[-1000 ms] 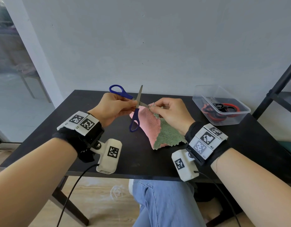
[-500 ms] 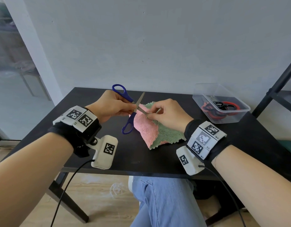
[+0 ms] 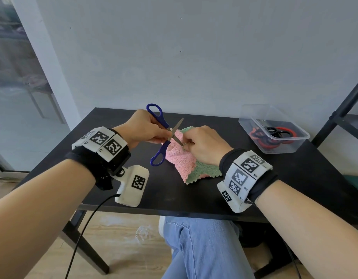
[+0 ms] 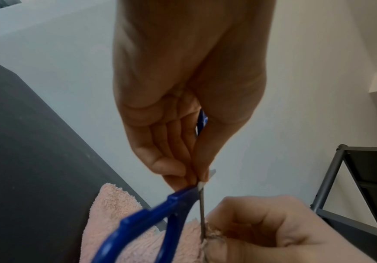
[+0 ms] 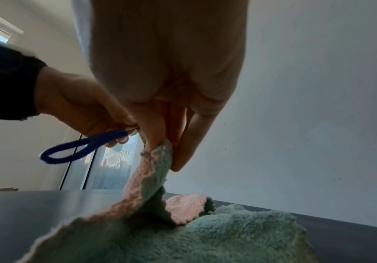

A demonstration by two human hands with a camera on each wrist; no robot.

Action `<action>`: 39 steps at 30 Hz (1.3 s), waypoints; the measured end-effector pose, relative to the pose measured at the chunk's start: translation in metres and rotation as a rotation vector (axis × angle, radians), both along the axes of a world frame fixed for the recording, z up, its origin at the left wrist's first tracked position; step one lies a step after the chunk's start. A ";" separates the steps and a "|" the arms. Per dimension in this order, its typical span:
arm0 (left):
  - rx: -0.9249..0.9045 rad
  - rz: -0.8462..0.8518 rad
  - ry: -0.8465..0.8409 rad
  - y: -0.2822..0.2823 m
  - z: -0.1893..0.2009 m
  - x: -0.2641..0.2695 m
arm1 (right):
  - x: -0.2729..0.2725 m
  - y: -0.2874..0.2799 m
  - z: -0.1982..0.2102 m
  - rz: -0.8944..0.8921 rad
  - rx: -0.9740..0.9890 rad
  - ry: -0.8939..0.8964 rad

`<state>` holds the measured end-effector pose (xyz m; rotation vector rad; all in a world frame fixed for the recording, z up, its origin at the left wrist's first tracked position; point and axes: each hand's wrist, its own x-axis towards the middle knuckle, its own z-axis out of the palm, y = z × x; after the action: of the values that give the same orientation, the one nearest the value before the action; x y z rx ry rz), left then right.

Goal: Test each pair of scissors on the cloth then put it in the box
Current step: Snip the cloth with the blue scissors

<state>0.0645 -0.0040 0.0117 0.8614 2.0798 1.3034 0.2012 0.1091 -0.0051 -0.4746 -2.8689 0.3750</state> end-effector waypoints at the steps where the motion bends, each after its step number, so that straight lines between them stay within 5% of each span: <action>1: -0.003 0.000 -0.002 0.000 0.000 0.000 | 0.000 0.000 0.001 0.004 0.004 -0.003; 8: -0.006 -0.018 0.001 -0.007 0.003 -0.004 | 0.002 0.012 -0.004 0.006 0.099 -0.091; 12: 0.151 -0.031 -0.145 -0.015 0.004 -0.009 | 0.003 0.027 -0.016 -0.099 -0.162 0.099; 16: 0.208 -0.081 -0.208 -0.015 -0.001 -0.005 | 0.001 0.027 -0.019 -0.179 -0.601 0.371; 22: 0.266 -0.087 -0.314 -0.016 -0.007 -0.005 | 0.004 0.027 -0.015 -0.195 -1.211 0.542; 39: 0.240 -0.085 -0.333 -0.008 -0.017 0.002 | 0.004 0.023 -0.010 -0.095 -1.558 0.667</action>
<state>0.0665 -0.0123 -0.0058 0.7609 1.6376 1.5532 0.2049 0.1320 -0.0155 -0.4950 -1.4101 2.1707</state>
